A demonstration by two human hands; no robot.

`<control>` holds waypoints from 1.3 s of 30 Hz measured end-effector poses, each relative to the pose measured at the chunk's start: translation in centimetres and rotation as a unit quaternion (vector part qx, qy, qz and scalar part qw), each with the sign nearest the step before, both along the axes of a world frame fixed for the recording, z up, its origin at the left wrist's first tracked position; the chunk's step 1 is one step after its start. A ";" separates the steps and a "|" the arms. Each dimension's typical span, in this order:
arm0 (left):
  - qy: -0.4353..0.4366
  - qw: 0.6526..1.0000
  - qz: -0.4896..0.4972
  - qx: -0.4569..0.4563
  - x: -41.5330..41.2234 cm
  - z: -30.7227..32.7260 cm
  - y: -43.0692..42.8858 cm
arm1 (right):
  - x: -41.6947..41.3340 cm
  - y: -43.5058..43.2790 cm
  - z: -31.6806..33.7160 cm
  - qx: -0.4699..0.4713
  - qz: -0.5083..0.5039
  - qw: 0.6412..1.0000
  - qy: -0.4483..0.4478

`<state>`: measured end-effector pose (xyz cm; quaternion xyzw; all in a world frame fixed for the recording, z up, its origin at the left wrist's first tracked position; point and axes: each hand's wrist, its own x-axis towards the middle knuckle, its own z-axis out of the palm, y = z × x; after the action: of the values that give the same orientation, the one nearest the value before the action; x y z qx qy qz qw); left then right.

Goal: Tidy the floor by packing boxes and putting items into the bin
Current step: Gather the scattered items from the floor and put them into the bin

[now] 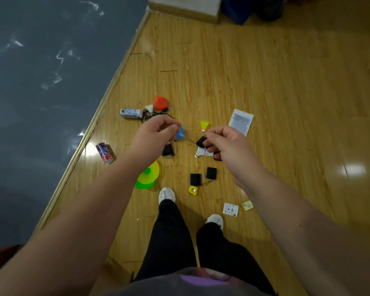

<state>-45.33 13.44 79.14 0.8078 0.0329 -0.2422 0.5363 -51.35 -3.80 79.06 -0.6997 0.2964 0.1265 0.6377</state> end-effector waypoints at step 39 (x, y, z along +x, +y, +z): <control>0.072 0.990 0.008 0.120 17.3 -73.9 12.3 | 20.4 13.2 -69.9 -0.024 0.111 0.993 0.031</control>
<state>-28.03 25.71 5.21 0.8464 0.1062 -0.2897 0.4340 -30.95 9.36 9.12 -0.7390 0.2392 0.2108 0.5935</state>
